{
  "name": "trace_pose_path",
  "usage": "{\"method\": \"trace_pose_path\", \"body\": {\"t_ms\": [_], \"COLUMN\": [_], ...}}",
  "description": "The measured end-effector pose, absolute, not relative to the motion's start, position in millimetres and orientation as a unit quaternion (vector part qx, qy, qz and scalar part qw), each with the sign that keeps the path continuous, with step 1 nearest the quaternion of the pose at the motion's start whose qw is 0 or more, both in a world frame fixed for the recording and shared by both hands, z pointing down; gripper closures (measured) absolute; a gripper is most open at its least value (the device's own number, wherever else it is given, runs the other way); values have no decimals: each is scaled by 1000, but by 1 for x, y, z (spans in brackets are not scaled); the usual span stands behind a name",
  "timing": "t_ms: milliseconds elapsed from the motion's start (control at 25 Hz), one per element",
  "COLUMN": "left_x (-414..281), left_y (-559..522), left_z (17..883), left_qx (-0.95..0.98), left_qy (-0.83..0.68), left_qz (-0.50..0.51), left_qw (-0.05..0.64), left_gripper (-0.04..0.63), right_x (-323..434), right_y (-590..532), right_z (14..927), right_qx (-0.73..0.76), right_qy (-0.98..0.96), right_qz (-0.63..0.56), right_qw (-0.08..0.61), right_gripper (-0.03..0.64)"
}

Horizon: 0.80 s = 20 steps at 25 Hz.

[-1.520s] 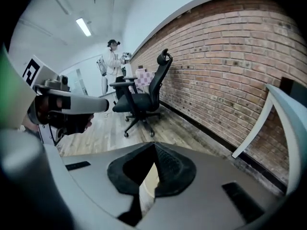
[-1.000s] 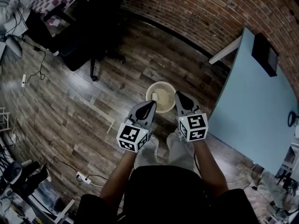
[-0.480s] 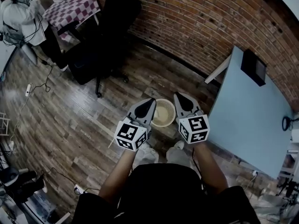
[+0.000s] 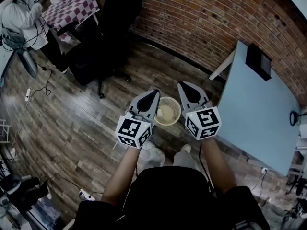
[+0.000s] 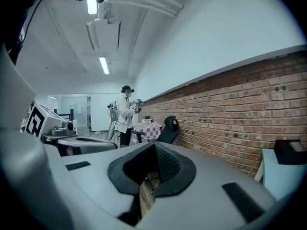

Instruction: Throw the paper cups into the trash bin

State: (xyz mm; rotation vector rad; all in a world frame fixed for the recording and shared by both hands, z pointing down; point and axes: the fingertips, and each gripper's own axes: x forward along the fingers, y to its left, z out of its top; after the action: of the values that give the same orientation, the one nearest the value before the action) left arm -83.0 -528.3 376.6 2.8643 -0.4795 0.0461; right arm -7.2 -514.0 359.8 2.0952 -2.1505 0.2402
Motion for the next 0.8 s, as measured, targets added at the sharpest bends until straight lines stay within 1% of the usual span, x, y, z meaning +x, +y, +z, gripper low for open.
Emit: {"method": "trace_pose_path", "body": {"t_ms": [160,400,800], "left_x": [-90,-91,-73], "left_y": [-521,-506,-455], "left_z": [377,368,342], "left_qx": [978,977,976], "left_qy": [-171,-185,-198], "left_qz": [16,11,-8], "left_qw": [122,109,93], "left_gripper": [586,587,587], "right_x": [-13,-18,-9], "right_y": [-509,-486,-421], "right_z": [354,344,323], "right_qx": [690,684,678], "right_qy": [-718,-725,-733], "right_qz": [77,68,53], "right_qw": [58,51,32], "right_gripper": [612,612,612]}}
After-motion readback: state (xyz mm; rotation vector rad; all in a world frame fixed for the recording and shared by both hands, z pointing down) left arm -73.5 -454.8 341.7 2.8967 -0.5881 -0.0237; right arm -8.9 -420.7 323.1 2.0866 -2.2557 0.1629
